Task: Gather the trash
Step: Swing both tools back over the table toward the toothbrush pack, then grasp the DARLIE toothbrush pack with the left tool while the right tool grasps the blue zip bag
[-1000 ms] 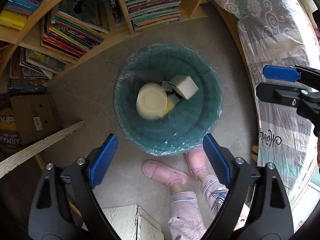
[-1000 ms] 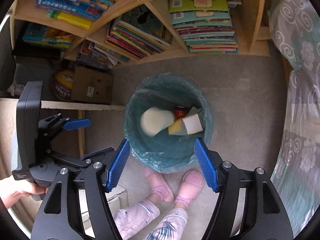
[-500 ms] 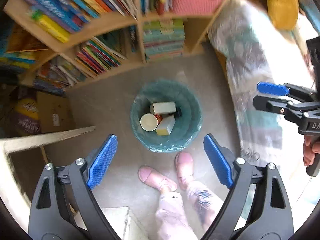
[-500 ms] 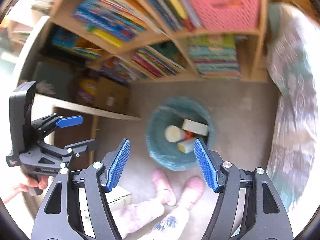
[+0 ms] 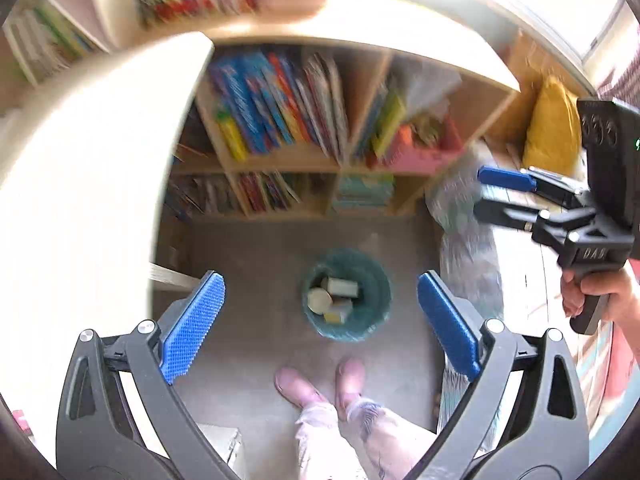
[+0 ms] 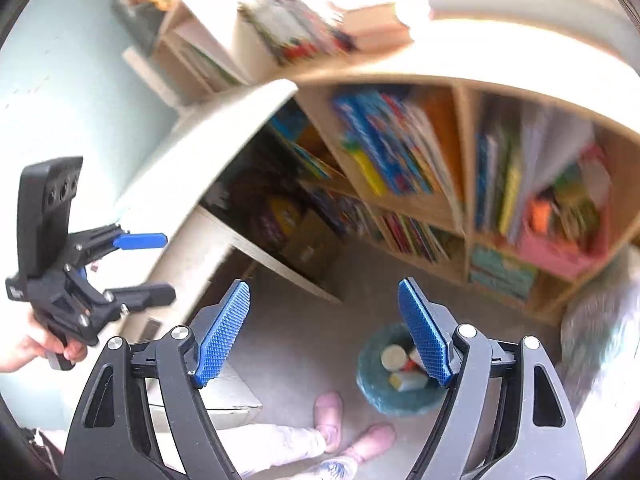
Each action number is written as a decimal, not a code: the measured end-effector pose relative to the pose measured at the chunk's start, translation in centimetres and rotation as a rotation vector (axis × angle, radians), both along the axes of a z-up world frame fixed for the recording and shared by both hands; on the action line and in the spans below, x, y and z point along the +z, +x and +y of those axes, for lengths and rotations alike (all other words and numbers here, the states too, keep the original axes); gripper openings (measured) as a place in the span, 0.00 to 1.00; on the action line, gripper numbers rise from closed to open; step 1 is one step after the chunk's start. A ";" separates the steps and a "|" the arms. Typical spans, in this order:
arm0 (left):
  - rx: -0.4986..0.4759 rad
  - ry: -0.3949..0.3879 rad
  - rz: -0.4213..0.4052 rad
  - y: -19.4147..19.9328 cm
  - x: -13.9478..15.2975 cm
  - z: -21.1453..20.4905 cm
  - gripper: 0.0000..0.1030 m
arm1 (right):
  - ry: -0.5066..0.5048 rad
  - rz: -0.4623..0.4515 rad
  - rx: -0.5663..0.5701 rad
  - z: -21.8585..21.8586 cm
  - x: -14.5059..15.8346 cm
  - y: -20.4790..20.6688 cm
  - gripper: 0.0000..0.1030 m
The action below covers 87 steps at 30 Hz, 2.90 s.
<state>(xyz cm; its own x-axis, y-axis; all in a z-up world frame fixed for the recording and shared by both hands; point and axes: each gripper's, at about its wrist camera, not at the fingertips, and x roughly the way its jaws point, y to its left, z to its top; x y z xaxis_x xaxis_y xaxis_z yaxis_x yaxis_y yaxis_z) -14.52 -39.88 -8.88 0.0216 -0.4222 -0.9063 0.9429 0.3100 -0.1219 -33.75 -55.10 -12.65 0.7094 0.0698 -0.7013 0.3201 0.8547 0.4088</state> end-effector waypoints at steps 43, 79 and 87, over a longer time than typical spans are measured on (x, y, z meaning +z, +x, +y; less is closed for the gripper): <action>0.447 0.059 -0.300 23.6 8.4 25.7 0.93 | -0.213 0.025 0.710 23.5 10.8 30.9 0.85; 0.189 0.190 -0.220 41.7 -3.3 31.7 0.95 | -0.199 0.275 0.702 34.3 1.7 47.1 0.83; 0.168 0.065 -0.080 43.9 -3.9 32.5 0.95 | -0.255 0.275 0.689 35.4 1.2 48.2 0.68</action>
<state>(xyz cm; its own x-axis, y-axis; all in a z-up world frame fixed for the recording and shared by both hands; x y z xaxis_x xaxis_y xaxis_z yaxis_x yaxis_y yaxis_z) 29.41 -7.36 -12.73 0.1597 -0.3470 -0.9242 0.8831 0.4686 -0.0234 14.45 -19.72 -11.43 0.3630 0.2447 -0.8991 -0.2556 0.9540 0.1565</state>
